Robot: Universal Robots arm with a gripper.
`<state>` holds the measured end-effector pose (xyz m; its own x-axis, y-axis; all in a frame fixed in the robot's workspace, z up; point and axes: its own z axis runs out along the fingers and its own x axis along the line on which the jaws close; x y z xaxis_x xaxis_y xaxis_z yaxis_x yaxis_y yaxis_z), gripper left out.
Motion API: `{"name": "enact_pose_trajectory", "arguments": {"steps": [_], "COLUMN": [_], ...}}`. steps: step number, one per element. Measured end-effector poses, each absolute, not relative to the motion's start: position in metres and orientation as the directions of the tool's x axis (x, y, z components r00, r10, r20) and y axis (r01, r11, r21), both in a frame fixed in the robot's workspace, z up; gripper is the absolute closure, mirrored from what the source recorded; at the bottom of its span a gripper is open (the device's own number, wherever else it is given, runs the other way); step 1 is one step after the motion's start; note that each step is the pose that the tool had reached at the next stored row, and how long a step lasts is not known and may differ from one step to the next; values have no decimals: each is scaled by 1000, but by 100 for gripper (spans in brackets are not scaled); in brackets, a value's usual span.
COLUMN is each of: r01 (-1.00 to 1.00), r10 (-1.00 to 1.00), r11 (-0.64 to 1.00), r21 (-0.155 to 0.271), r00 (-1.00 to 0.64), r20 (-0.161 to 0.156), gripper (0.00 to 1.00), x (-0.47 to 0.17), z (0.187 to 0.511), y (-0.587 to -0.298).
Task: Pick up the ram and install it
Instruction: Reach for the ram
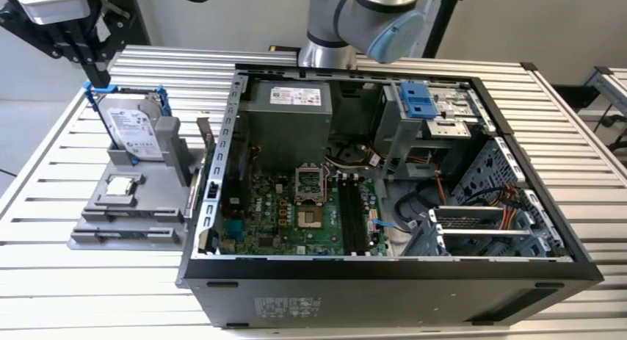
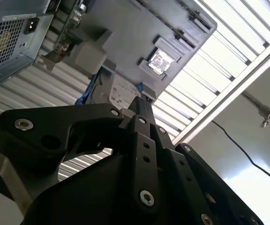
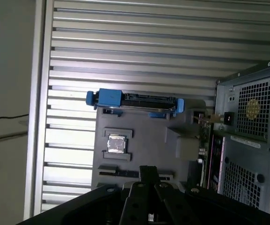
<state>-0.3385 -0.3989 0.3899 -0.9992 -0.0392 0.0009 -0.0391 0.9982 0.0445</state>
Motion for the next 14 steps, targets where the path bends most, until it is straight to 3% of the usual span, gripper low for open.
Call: {"name": "enact_pose_trajectory", "arguments": {"steps": [14], "r01": [-7], "r10": [-7], "r11": [999], "r21": [45], "r00": [-1000], "r20": [1], "gripper": [100], "x": [-342], "z": [389], "y": [-422]}}
